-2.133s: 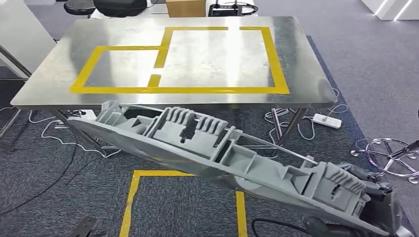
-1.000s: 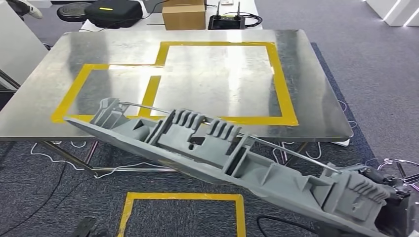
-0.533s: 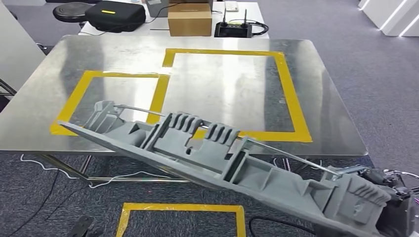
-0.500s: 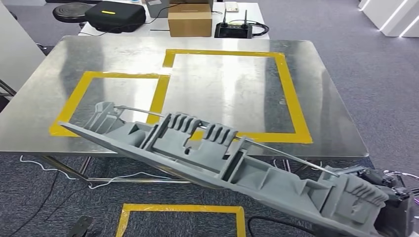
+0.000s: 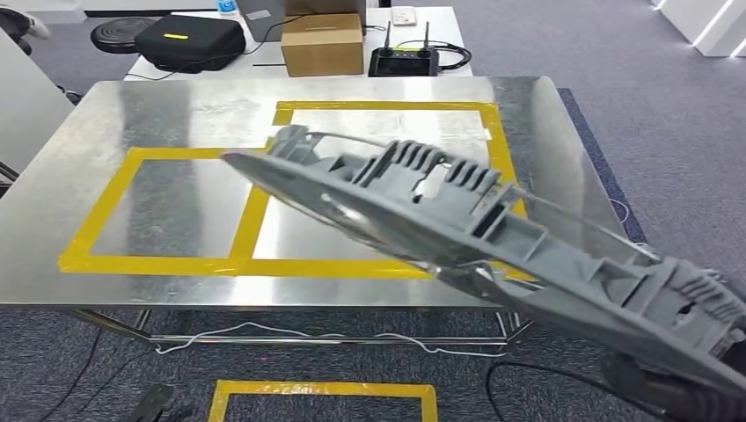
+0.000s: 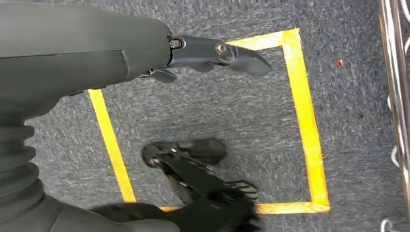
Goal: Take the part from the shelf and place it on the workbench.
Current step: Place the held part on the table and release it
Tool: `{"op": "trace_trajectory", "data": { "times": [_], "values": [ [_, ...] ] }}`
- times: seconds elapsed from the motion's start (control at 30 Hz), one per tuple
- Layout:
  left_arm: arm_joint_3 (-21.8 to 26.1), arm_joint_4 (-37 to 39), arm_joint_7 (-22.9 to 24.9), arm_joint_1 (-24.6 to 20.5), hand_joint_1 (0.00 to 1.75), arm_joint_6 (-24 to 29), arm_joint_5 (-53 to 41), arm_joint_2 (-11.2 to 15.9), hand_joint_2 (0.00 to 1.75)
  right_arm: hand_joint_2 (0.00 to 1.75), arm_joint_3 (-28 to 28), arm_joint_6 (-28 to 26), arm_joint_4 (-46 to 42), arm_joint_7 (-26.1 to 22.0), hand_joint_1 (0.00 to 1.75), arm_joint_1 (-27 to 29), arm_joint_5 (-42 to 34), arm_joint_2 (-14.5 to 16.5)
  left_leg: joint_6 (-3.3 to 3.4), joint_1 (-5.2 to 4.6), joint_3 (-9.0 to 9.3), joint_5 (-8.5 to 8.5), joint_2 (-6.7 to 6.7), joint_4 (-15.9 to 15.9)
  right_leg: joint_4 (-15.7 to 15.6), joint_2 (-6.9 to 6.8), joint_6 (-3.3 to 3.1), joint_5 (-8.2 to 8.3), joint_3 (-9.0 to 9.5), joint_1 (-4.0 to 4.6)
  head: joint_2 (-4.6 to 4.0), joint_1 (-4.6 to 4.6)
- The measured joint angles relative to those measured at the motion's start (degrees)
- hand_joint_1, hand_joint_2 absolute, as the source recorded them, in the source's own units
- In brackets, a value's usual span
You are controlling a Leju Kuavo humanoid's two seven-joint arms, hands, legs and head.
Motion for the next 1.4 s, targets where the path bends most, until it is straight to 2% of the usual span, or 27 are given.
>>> {"op": "trace_trajectory", "data": {
  "times": [0.03, 0.07, 0.1, 0.17, 0.23, 0.27, 0.37, 0.43, 0.5, 0.53, 0.57, 0.6, 0.67, 0.7, 0.73, 0.83, 0.9, 0.93, 1.0, 1.03, 1.07, 1.1, 1.17, 1.2, 1.27, 1.33, 1.4],
  "values": [
    [-0.01, 0.00, -0.01, 0.05, 0.00, -0.05, -0.10, 0.03, 1.75, 1.75, -1.64, -0.58, 0.62, 0.74, 1.75, -0.82, 1.05, -0.68, -0.01, 0.01, -1.64, -1.38, 0.00, 1.39, 0.01, 0.04, -0.03, -0.40, 0.54, -0.02, 0.00, -0.03],
    [-0.03, 0.00, -0.01, 0.09, 0.00, -0.09, -0.16, 0.04, 1.75, 1.75, -3.23, -1.32, 1.47, 1.60, 1.75, -1.66, 2.56, -1.38, -0.01, 0.02, -2.46, -1.55, 0.01, 1.11, 0.02, 0.07, 0.02, -0.84, 1.21, -0.04, 0.00, -0.07],
    [-0.05, 0.00, -0.02, 0.10, 0.00, -0.10, -0.20, 0.04, 1.75, 1.75, -4.84, -2.37, 2.63, 2.60, 1.75, -2.62, 4.66, -2.16, -0.03, 0.06, -2.53, -0.19, 0.03, -0.72, 0.03, 0.10, 0.12, -1.29, 1.95, -0.08, 0.00, -0.10],
    [-0.16, 0.00, -0.05, 0.10, 0.00, -0.14, -0.25, 0.04, 1.75, 1.75, -8.02, -5.56, 6.06, 5.01, 1.75, -4.96, 10.56, -3.95, -0.10, 0.19, -1.51, 6.11, 0.16, -7.46, 0.18, 0.14, 0.59, -2.30, 3.28, -0.07, 0.00, -0.24],
    [-0.34, 0.00, -0.07, 0.04, 0.00, -0.20, -0.37, -0.01, 1.75, 1.75, -10.86, -9.87, 10.74, 7.90, 1.75, -7.54, 18.69, -6.13, 0.25, 0.25, -0.93, 10.81, 0.50, -12.25, 0.43, 0.19, 1.27, -3.34, 3.53, 0.11, 0.01, -0.49],
    [-0.45, 0.00, -0.07, 0.04, 0.00, -0.22, -0.50, -0.03, 1.75, 1.75, -11.88, -11.86, 13.42, 9.32, 1.75, -8.83, 23.09, -7.36, 0.57, 0.20, -0.98, 11.62, 0.62, -13.14, 0.47, 0.19, 1.60, -3.80, 3.51, 0.21, 0.01, -0.56],
    [-0.83, 0.00, -0.07, -0.07, 0.00, -0.32, -0.93, 0.00, 1.75, 1.75, -12.80, -15.73, 22.33, 13.36, 1.75, -12.65, 35.36, -11.27, 1.74, 0.30, -0.90, 11.82, 0.61, -13.15, 0.97, 0.08, 2.42, -5.00, 3.42, 0.10, 0.01, -0.41],
    [-1.12, 0.00, -0.07, -0.35, 0.00, -0.43, -1.21, 0.16, 1.75, 1.75, -12.26, -16.74, 28.45, 15.76, 1.75, -15.15, 41.96, -13.47, 2.36, 0.42, -0.74, 11.66, 0.59, -13.21, 5.64, 0.03, 3.04, -7.54, 1.12, -0.02, 0.01, -0.24],
    [-1.43, 0.00, -0.02, -0.58, 0.00, -0.55, -1.44, 0.39, 1.75, 1.75, -10.83, -17.09, 34.70, 17.93, 1.75, -17.50, 47.84, -15.20, 2.77, 0.31, -0.64, 11.40, 0.58, -13.20, 13.27, 0.01, 3.47, -10.63, -3.34, -0.15, 0.01, -0.17],
    [-1.58, 0.00, 0.01, -0.65, 0.00, -0.63, -1.57, 0.45, 1.75, 1.75, -9.85, -17.08, 37.76, 18.82, 1.75, -18.52, 50.52, -16.04, 2.88, 0.27, -0.55, 11.25, 0.51, -13.20, 15.84, 0.00, 3.56, -11.06, -5.15, -0.21, 0.01, -0.18],
    [-1.71, 0.00, 0.05, -0.71, 0.00, -0.72, -1.72, 0.49, 1.75, 1.75, -8.70, -16.85, 40.82, 19.46, 1.75, -19.51, 52.93, -16.87, 2.91, 0.24, -0.36, 11.07, 0.40, -13.20, 16.35, 0.00, 3.58, -10.26, -6.03, -0.26, 0.00, -0.16],
    [-1.83, 0.00, 0.09, -0.76, 0.00, -0.81, -1.87, 0.50, 1.75, 1.75, -7.48, -16.42, 43.74, 19.90, 1.75, -20.46, 54.98, -17.70, 2.86, 0.26, -0.06, 10.86, 0.26, -13.20, 14.62, -0.01, 3.56, -8.34, -5.80, -0.32, 0.00, -0.14],
    [-2.16, 0.00, 0.17, -0.87, 0.00, -0.99, -2.15, 0.58, 1.75, 1.75, -4.72, -15.38, 49.40, 20.31, 1.75, -22.68, 58.22, -19.21, 2.48, 0.20, 0.63, 10.37, -0.04, -13.18, 7.01, 0.01, 3.57, -3.27, -3.09, -0.50, 0.00, -0.08],
    [-2.37, 0.00, 0.24, -0.97, 0.00, -1.06, -2.27, 0.67, 1.75, 1.75, -3.30, -15.03, 52.13, 20.35, 1.75, -23.99, 59.36, -19.85, 2.21, 0.08, 0.82, 10.19, -0.13, -13.13, 3.81, 0.09, 3.50, -1.57, -1.84, -0.59, 0.01, -0.07],
    [-2.58, 0.00, 0.31, -1.09, 0.00, -1.10, -2.38, 0.78, 1.75, 1.75, -1.94, -14.86, 54.65, 20.34, 1.75, -25.21, 60.24, -20.39, 1.93, -0.07, 0.90, 10.12, -0.20, -13.16, 1.82, 0.18, 3.38, -0.66, -1.07, -0.63, 0.01, -0.12],
    [-2.93, 0.00, 0.51, -1.23, 0.00, -1.22, -2.50, 0.96, 1.75, 1.75, 1.29, -14.78, 60.22, 20.07, 1.75, -28.00, 61.92, -21.46, 1.21, -0.21, 1.01, 10.17, -0.24, -13.58, 0.96, 0.31, 2.44, -0.39, -0.82, -0.58, 0.00, -0.34],
    [-3.25, 0.01, 0.61, -1.28, 0.00, -1.47, -2.61, 0.91, 1.75, 1.75, 3.49, -15.00, 63.51, 19.56, 1.75, -30.41, 63.82, -21.93, 0.79, -0.20, 0.44, 8.85, -0.15, -12.11, 0.66, 0.33, 1.62, -0.23, -0.67, -0.69, 0.00, -0.42],
    [-3.49, 0.02, 0.68, -1.38, 0.00, -1.60, -2.66, 0.89, 1.75, 1.75, 4.92, -15.45, 65.36, 19.27, 1.75, -31.96, 65.10, -22.08, 0.64, -0.20, -0.66, 7.35, -0.09, -9.63, 0.53, 0.37, 1.28, -0.19, -0.58, -0.74, 0.00, -0.46],
    [-4.01, 0.02, 0.91, -1.62, 0.00, -1.80, -2.72, 0.87, 1.75, 1.75, 8.68, -17.25, 69.54, 18.95, 1.75, -35.31, 68.29, -21.98, 0.55, -0.26, -4.34, 3.90, -0.05, -1.96, 0.49, 0.53, 0.86, -0.24, -0.51, -0.60, 0.00, -0.51],
    [-4.24, 0.02, 1.01, -1.71, 0.00, -1.84, -2.76, 0.88, 1.75, 1.75, 10.80, -18.37, 71.55, 18.97, 1.75, -37.07, 70.23, -21.66, 0.56, -0.29, -5.98, 3.03, -0.04, 1.18, 0.49, 0.69, 0.76, -0.26, -0.48, -0.52, 0.00, -0.51],
    [-4.45, 0.02, 1.08, -1.77, 0.00, -1.87, -2.84, 0.89, 1.75, 1.75, 12.97, -19.32, 73.42, 19.13, 1.75, -38.95, 72.25, -21.13, 0.62, -0.34, -6.82, 3.20, -0.04, 2.55, 0.49, 0.88, 0.71, -0.27, -0.43, -0.44, 0.00, -0.51],
    [-4.64, 0.02, 1.11, -1.84, 0.00, -1.90, -2.92, 0.91, 1.75, 1.75, 15.05, -19.97, 75.00, 19.34, 1.75, -40.99, 74.18, -20.42, 0.74, -0.38, -6.53, 4.48, -0.04, 1.63, 0.49, 1.11, 0.67, -0.28, -0.34, -0.38, 0.00, -0.52],
    [-5.04, 0.02, 1.15, -2.14, 0.00, -1.90, -3.05, 1.00, 1.75, 1.75, 19.27, -20.19, 77.60, 19.84, 1.75, -45.32, 77.08, -18.58, 1.26, -0.57, -3.08, 8.60, 0.21, -5.49, 0.50, 1.54, 0.68, -0.33, -0.09, -0.29, 0.00, -0.52],
    [-5.26, 0.02, 1.15, -2.40, 0.00, -1.90, -3.06, 1.08, 1.75, 1.75, 21.27, -19.92, 78.65, 20.07, 1.75, -47.42, 77.91, -17.59, 1.52, -0.71, -1.12, 10.04, 0.44, -9.49, 0.58, 1.75, 0.77, -0.40, -0.06, -0.15, 0.00, -0.54],
    [-5.64, 0.02, 1.17, -2.92, 0.00, -1.92, -3.06, 1.24, 1.75, 1.75, 24.71, -19.27, 80.38, 20.51, 1.75, -50.73, 78.70, -15.94, 1.87, -0.92, 0.94, 10.99, 0.82, -13.81, 0.53, 1.98, 1.14, -0.44, -0.11, 0.08, 0.00, -0.54],
    [-5.90, 0.02, 1.21, -3.15, 0.00, -1.97, -3.06, 1.27, 1.75, 1.75, 27.51, -19.18, 81.61, 20.72, 1.75, -52.82, 79.14, -14.63, 2.14, -0.78, 1.09, 11.03, 0.69, -14.37, 0.30, 1.86, 1.66, -0.44, -0.08, 0.20, 0.00, -0.53],
    [-6.09, 0.02, 1.28, -3.11, 0.00, -2.01, -3.06, 1.25, 1.75, 1.75, 29.94, -19.45, 82.43, 20.74, 1.75, -54.80, 80.04, -13.15, 2.52, -0.42, 1.22, 11.24, 0.51, -14.62, 1.71, 1.16, 2.28, -1.47, -0.74, 0.25, 0.00, -0.26]
  ]
}}
